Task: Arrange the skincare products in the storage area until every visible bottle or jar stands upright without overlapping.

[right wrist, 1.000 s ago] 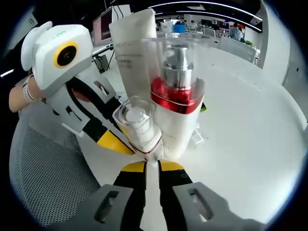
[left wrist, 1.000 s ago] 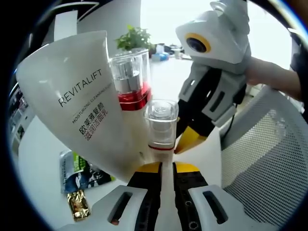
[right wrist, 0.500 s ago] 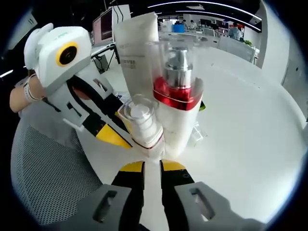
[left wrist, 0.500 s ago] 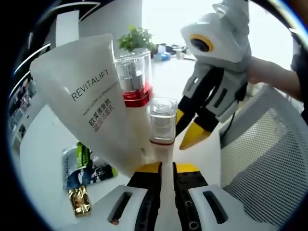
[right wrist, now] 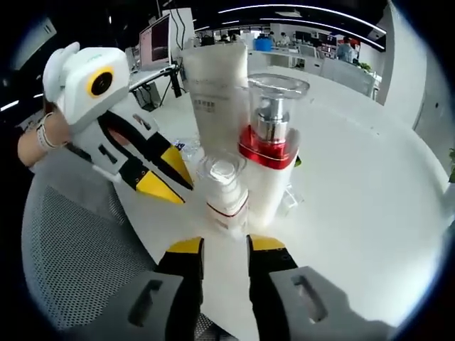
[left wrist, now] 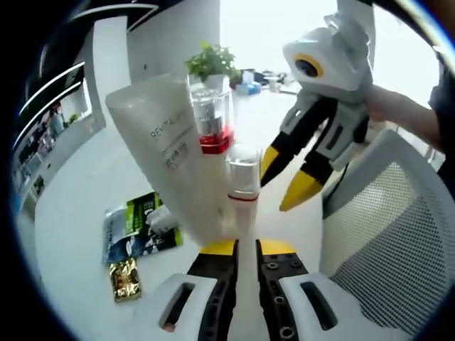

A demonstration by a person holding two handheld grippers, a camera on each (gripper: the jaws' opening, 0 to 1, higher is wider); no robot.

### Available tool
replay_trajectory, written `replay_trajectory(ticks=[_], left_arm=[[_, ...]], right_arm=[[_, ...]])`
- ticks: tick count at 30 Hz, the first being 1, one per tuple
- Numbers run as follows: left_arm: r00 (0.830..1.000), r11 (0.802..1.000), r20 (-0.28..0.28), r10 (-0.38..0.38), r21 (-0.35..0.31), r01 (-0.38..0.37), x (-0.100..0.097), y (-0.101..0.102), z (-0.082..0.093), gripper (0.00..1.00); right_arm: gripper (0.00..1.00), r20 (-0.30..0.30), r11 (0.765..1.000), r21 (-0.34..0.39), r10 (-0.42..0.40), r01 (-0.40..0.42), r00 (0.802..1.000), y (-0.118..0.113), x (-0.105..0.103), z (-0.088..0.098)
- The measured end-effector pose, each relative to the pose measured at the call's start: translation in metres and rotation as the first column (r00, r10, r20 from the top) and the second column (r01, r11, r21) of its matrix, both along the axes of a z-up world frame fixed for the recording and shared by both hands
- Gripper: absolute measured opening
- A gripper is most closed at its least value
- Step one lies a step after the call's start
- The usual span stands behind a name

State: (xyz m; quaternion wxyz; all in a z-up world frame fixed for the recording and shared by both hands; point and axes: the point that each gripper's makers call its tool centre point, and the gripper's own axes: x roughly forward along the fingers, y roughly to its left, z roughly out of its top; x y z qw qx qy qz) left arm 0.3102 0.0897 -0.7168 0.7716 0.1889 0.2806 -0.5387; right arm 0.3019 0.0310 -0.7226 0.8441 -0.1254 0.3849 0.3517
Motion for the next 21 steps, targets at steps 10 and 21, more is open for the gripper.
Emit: replay_trajectory(ticks=[10,21], left_arm=[[0.992,0.991,-0.004,0.128,-0.028,-0.128,0.004,0.036,0.01,0.08],[0.965,0.963,0.013,0.264,-0.062,-0.262,0.009,0.078,0.032,0.22]], right_arm=[[0.38,0.017,1.0,-0.014,-0.004,0.005,1.0,-0.003,-0.005,0.012],[0.57,0.049,1.0,-0.004,-0.018,0.019,0.999,-0.001,-0.004,0.023]])
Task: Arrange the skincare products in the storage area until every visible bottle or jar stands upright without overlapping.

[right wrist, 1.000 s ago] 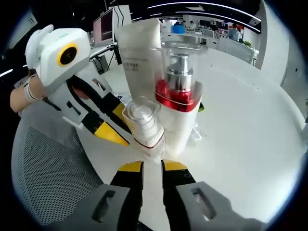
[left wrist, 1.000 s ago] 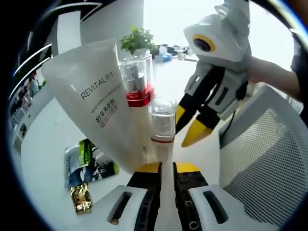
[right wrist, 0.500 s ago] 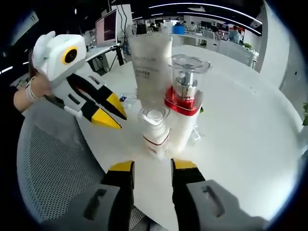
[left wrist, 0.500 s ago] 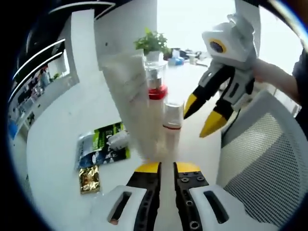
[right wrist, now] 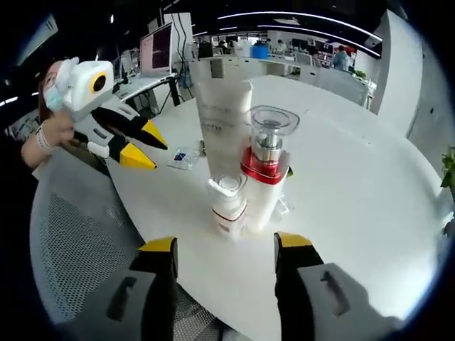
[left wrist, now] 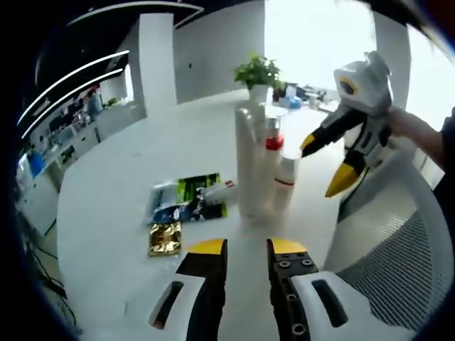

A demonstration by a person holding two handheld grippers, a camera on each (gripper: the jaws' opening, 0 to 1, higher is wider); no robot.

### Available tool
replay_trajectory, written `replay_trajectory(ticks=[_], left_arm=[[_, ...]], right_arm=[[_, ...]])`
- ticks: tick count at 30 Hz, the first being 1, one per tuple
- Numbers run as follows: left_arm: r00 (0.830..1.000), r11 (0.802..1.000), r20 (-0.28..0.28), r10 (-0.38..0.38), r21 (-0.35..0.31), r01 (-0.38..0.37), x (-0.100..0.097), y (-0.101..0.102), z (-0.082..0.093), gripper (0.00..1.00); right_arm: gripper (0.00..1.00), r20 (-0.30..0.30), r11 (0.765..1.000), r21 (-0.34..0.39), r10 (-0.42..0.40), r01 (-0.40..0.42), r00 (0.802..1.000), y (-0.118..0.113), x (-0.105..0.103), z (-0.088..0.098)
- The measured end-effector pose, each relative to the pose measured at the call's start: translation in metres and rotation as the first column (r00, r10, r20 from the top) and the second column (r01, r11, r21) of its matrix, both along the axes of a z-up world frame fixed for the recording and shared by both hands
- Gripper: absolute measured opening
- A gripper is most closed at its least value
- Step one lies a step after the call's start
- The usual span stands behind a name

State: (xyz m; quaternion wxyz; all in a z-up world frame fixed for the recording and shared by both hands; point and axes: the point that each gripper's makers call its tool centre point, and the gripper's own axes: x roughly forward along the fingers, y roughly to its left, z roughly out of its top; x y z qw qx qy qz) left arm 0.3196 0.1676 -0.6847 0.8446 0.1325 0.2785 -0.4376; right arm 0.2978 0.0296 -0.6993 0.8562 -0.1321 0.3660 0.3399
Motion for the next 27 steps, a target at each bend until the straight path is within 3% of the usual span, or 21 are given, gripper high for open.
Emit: replay_trajectory(ticks=[10,13,18,22,27], left_arm=[[0.999,0.999,0.004,0.034,0.012,-0.034,-0.001,0.027,0.005,0.43],[0.999,0.998,0.051,0.005,0.063,-0.008,-0.001,0.034,0.005,0.48],[1.0,0.996,0.017,0.02,0.086,-0.021,-0.004,0.04,0.0,0.6],[1.0,0.997,-0.009,0.028,0.07,-0.028,-0.007,0.041,0.0,0.72],[0.999,0.998,-0.028,0.025,0.064,-0.023,-0.011,0.043,-0.001,0.78]], right_arm=[[0.74,0.003,1.0,0.012,0.002,-0.002,1.0,0.006,-0.001,0.006],[0.78,0.012,1.0,0.007,-0.004,0.004,1.0,0.004,0.0,0.009],[0.79,0.033,1.0,-0.012,0.0,0.0,0.999,0.0,0.001,0.014],[0.84,0.001,1.0,0.009,0.016,-0.016,1.0,0.003,-0.003,0.013],[0.88,0.003,0.999,0.006,0.034,-0.034,0.999,0.005,-0.004,0.015]])
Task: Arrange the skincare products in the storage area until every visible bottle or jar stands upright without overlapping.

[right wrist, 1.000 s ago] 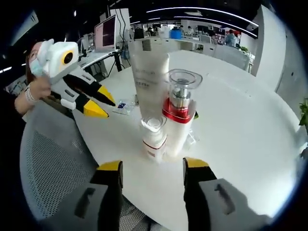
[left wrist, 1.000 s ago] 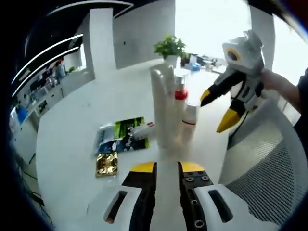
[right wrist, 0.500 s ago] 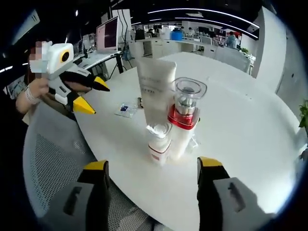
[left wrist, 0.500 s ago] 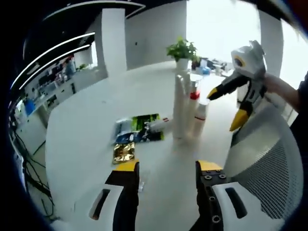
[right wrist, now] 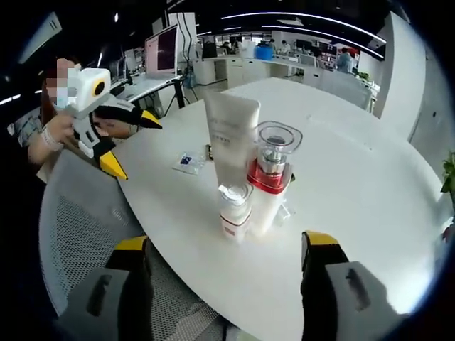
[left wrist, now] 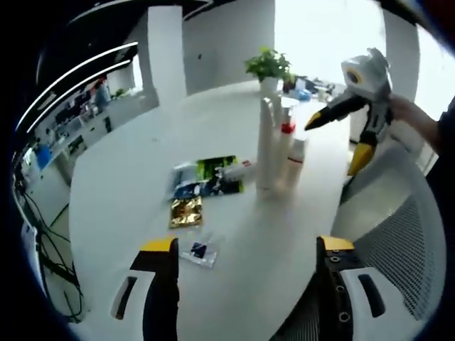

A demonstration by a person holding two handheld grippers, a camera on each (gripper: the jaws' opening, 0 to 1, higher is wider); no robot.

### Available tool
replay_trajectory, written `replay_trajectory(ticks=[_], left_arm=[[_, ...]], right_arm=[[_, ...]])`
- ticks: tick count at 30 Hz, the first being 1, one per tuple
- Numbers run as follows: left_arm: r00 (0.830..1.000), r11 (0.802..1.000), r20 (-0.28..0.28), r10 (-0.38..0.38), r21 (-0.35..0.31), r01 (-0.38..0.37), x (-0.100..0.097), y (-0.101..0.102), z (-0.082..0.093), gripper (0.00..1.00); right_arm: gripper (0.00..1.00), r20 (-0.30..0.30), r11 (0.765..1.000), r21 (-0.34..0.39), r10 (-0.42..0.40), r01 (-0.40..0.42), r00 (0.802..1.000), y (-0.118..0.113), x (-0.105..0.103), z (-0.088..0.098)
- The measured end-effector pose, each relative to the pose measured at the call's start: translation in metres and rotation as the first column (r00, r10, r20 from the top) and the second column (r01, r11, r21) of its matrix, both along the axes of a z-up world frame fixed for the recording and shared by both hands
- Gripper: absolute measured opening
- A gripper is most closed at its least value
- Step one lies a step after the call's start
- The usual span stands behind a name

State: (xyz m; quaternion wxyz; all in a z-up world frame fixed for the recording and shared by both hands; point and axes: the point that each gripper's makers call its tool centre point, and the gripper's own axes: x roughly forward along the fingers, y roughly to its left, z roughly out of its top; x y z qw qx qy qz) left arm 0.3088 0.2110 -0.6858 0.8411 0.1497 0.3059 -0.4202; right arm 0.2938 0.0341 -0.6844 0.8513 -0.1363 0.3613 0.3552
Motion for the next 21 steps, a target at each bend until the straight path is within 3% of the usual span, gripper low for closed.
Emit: replay_trajectory(ticks=[6,21], left_arm=[[0.999,1.0,-0.033,-0.014,0.009,0.015,-0.0064,0.0013,-0.0048,0.83],[1.0,0.999,-0.022,-0.02,-0.035,0.019,-0.01,0.0003,0.0005,0.97]], right_arm=[[0.91,0.01,1.0,0.004,0.015,-0.015,1.0,0.0034,0.0011,0.0027],[0.99,-0.003,0.998,-0.02,0.059,-0.059,0.998,-0.0025,0.0009,0.0029]])
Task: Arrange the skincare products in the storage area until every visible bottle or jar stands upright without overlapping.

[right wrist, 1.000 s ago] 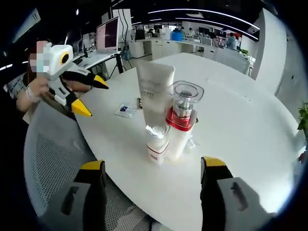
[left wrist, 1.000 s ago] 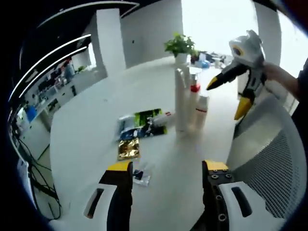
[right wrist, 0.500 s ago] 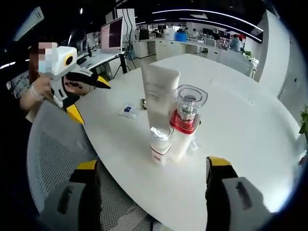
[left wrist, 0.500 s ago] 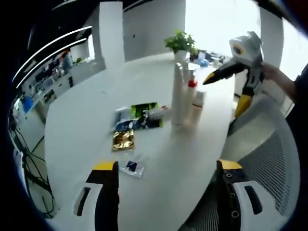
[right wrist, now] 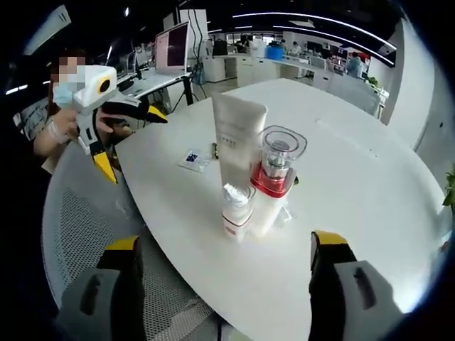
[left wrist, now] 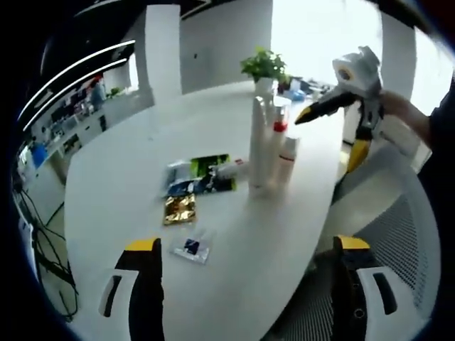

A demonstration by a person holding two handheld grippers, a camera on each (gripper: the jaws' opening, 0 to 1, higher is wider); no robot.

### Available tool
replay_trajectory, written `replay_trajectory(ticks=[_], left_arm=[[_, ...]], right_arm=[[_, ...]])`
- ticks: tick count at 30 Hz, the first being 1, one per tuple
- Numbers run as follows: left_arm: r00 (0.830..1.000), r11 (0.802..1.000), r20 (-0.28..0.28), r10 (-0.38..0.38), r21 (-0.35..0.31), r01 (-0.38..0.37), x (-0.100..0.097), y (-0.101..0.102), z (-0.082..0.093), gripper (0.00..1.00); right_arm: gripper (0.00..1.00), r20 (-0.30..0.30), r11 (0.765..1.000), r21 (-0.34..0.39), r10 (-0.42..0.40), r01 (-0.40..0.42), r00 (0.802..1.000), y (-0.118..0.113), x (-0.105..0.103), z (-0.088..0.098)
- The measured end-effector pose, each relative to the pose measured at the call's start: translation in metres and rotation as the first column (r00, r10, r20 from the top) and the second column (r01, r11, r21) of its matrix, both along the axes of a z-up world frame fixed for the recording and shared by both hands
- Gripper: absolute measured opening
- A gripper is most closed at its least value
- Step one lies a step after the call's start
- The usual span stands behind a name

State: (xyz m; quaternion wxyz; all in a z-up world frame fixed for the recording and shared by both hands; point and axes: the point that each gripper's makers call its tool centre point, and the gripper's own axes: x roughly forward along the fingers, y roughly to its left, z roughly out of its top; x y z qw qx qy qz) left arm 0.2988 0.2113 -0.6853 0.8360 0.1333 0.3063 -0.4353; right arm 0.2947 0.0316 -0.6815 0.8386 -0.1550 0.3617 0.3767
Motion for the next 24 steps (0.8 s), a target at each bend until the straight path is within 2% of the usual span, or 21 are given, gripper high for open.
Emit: replay_trajectory(ticks=[8,10,13,17,24], left_arm=[[1.0,1.0,-0.008,0.008,-0.011,-0.008,0.0,0.001,-0.002,0.97],[1.0,1.0,0.005,0.017,-0.019,-0.016,0.002,0.001,-0.001,0.97],[1.0,1.0,-0.009,0.013,-0.021,-0.013,0.0,0.001,-0.002,0.97],[1.0,1.0,0.005,0.014,-0.02,-0.014,0.003,0.0,-0.001,0.97],[0.999,0.999,0.0,0.033,-0.034,-0.033,0.007,-0.001,-0.002,0.97]], right_arm=[[1.0,0.004,1.0,0.01,0.012,-0.012,1.0,-0.002,0.007,0.003],[1.0,0.008,1.0,0.003,0.021,-0.021,1.0,-0.003,0.007,0.004],[1.0,-0.002,1.0,-0.006,0.025,-0.025,1.0,-0.006,0.008,0.004],[1.0,0.011,1.0,-0.005,0.024,-0.024,1.0,-0.01,0.014,0.007],[1.0,-0.01,0.999,-0.015,0.041,-0.041,0.999,-0.022,0.02,0.007]])
